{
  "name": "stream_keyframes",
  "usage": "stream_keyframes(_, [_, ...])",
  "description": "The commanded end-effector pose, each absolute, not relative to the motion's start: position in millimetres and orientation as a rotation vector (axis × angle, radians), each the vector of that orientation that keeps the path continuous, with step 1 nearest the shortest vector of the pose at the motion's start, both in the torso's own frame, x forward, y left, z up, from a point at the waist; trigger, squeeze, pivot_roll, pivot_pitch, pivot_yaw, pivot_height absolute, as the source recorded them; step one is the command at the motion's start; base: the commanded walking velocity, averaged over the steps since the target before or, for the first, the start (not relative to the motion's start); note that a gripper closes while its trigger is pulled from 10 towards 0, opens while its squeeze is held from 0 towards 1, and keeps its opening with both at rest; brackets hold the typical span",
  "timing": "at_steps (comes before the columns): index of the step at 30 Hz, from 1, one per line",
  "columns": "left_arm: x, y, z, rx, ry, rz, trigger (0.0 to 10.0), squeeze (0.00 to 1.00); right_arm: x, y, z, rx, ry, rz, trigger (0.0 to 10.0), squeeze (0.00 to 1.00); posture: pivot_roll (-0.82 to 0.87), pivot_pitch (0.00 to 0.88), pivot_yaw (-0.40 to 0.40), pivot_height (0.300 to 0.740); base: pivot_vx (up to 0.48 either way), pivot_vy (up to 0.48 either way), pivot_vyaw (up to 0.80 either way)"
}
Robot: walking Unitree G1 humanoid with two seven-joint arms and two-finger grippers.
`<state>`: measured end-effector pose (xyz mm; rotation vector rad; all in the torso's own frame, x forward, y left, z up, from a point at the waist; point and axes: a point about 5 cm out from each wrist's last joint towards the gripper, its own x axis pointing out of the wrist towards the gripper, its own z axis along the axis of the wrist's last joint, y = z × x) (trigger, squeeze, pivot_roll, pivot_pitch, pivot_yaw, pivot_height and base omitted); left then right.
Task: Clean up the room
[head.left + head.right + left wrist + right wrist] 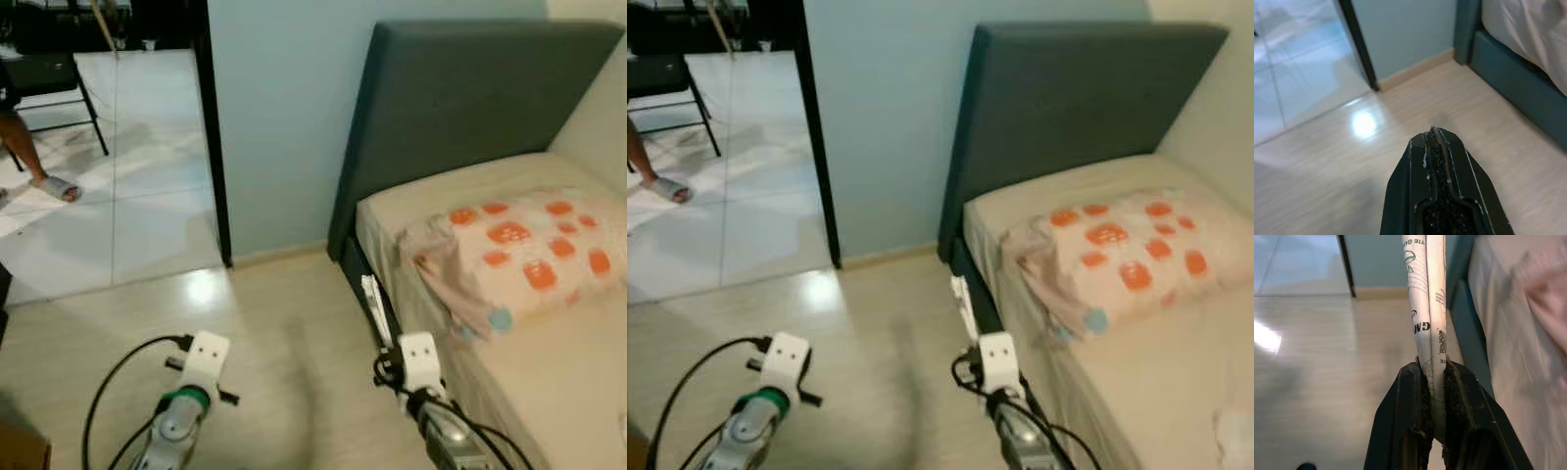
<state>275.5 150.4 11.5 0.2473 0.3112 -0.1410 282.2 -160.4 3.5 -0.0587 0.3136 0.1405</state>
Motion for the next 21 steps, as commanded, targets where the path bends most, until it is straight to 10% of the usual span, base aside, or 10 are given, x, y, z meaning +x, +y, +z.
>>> stream_keyframes(1, [273.3,150.8,9.5,0.243,0.314,-0.141,10.0,0.00,277.4,-159.4,-0.3,-0.052,0.316,0.144,10.0,0.00,0.05,0.000,-0.058,0.726,0.000,0.000,0.79])
stream_keyframes(8, [274.6,149.6,11.4,0.233,0.299,-0.139,10.0,0.00,276.2,-159.9,-1.1,-0.039,0.316,0.142,10.0,0.00,0.05,0.000,-0.059,0.726,0.000,0.000,0.79])
stream_keyframes(21, [275.1,151.1,11.7,0.229,0.295,-0.130,10.0,0.00,273.7,-160.5,-2.8,-0.019,0.316,0.145,10.0,0.00,0.05,0.000,-0.059,0.726,0.365,0.278,0.00])
